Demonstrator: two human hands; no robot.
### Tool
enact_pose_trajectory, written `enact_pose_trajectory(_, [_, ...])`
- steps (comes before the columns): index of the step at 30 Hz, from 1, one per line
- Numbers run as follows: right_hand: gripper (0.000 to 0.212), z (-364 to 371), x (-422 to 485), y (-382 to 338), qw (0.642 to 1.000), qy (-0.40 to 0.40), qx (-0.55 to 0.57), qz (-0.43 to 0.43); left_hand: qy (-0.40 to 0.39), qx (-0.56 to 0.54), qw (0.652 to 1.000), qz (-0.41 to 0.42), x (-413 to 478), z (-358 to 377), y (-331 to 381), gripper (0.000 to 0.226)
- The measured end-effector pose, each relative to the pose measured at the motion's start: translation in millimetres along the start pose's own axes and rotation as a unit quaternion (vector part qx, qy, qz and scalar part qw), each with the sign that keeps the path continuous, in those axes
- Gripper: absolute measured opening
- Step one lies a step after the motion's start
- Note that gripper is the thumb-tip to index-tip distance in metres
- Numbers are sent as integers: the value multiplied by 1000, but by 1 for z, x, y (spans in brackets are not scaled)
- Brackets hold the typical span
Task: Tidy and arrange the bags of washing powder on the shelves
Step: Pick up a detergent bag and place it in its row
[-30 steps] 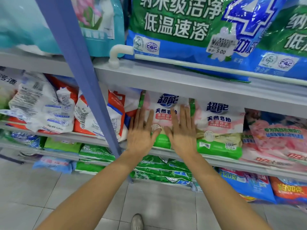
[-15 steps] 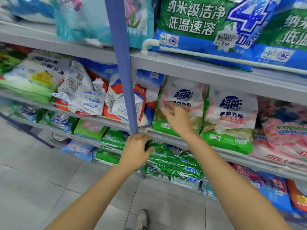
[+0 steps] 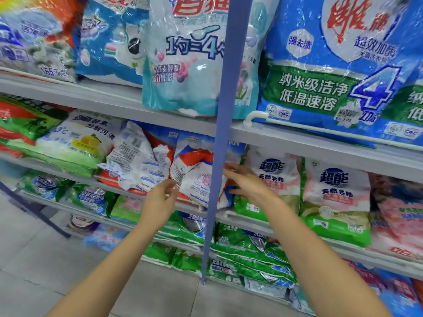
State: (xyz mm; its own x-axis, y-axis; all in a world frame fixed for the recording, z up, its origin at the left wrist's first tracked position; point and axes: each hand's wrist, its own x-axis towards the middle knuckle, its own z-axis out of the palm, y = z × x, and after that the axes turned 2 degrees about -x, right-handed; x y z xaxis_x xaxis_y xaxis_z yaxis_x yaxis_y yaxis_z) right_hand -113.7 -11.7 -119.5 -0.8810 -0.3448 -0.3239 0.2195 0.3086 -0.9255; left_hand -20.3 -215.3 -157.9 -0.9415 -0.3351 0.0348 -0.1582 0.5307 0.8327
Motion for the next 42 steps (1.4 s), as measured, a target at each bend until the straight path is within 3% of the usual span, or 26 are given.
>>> enact_pose_trajectory(3, [48, 3, 2, -2, 998, 21, -64, -11, -13, 36, 998, 53, 41, -11, 2, 40])
enact_pose_trajectory(7, [18, 11, 1, -10, 996, 55, -43, -46, -112, 114, 979, 124, 95, -10, 10, 65])
enact_pose_trajectory(10, [39, 17, 0, -12, 995, 83, 9, -47, -216, 126, 949, 194, 122, -8, 13, 89])
enact_pose_trajectory(13, [42, 22, -1, -12, 988, 116, 97, -31, -291, 142, 920, 221, 139, -10, 19, 127])
enact_pose_trajectory(15, [45, 23, -2, -16, 983, 128, 134, -19, -318, 181, 894, 259, 150, -13, 18, 134])
enact_pose_trajectory(18, [53, 25, -5, -19, 978, 133, 161, -16, -332, 160, 897, 244, 157, -19, 9, 128])
enact_pose_trajectory(22, [62, 33, -12, -27, 979, 136, 151, -26, -294, 88, 931, 200, 141, -22, 2, 96])
enact_pose_trajectory(26, [39, 34, -26, -40, 958, 179, 218, -51, -261, 2, 948, 184, 119, -34, 6, 65])
enact_pose_trajectory(30, [29, 36, -47, -36, 906, 322, 251, -108, -232, -98, 962, 102, 97, -61, 10, 49])
enact_pose_trajectory(32, [26, 36, -61, -33, 870, 403, 253, -128, -205, -125, 968, 75, 85, -80, 11, 49])
enact_pose_trajectory(34, [26, 40, -79, -30, 860, 431, 234, -138, -176, -156, 971, 52, 70, -100, 10, 55])
enact_pose_trajectory(37, [31, 60, -115, -28, 871, 421, 191, -166, -145, -221, 964, 17, 44, -132, 9, 62])
enact_pose_trajectory(39, [34, 83, -135, -21, 896, 372, 193, -150, -112, -239, 964, 30, 23, -151, 12, 59])
enact_pose_trajectory(41, [28, 111, -148, -11, 938, 227, 256, -58, -60, -202, 975, 76, -4, -165, 18, 54])
enact_pose_trajectory(42, [26, 127, -151, -6, 940, 121, 319, 15, -40, -172, 978, 112, -19, -170, 22, 55])
